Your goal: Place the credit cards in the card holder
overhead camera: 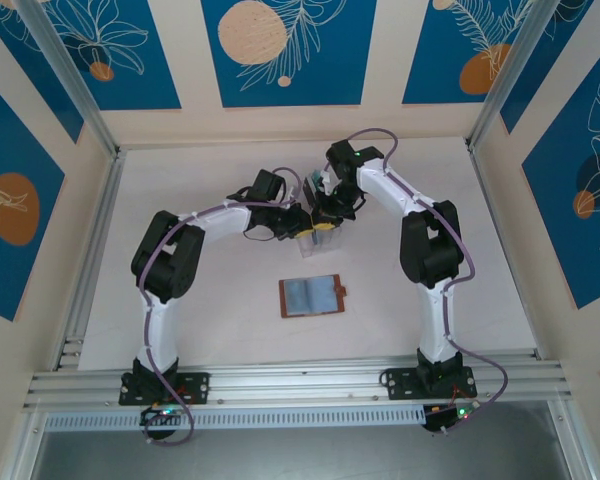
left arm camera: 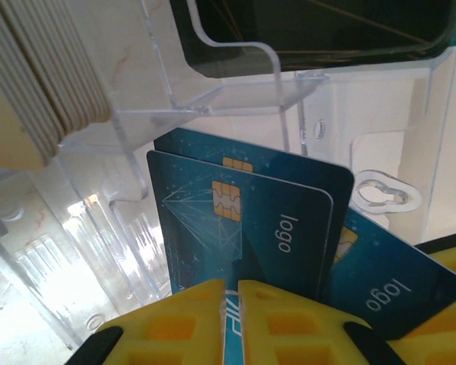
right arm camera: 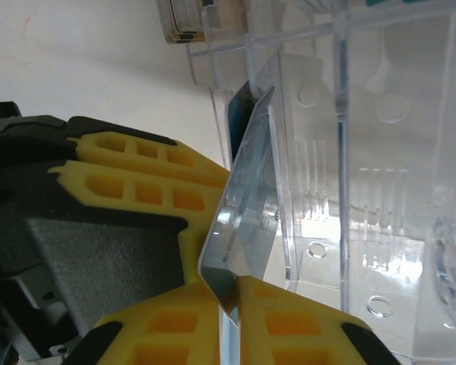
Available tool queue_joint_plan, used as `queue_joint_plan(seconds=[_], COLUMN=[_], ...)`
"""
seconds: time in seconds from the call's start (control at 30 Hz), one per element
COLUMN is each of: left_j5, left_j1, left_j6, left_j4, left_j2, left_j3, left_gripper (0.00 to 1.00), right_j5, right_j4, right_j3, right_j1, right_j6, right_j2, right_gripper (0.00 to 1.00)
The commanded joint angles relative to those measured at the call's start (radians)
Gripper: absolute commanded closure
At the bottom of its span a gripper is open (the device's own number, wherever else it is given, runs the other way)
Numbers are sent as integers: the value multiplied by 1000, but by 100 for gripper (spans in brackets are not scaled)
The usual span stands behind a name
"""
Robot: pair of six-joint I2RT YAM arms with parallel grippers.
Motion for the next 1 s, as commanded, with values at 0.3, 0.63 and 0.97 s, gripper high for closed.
queue_joint_plan(seconds=[0.3,0.63,0.97], left_j5=[-4,0,7], left_j1=[-19,-1,14], left_j6=[-3,-9,-10], left_j4=[7,8,17], left_j2=[26,2,-48], left_j3=[16,9,-25], left_gripper=[87,87,87], right_j5=[-23,64,95], right_j4=[-37,-66,-84], right_j3=[-20,-7,2], right_j1=[13,13,15], right_j6=[16,22,21], right_j2=[-46,-79,-97], right_gripper=[100,100,100])
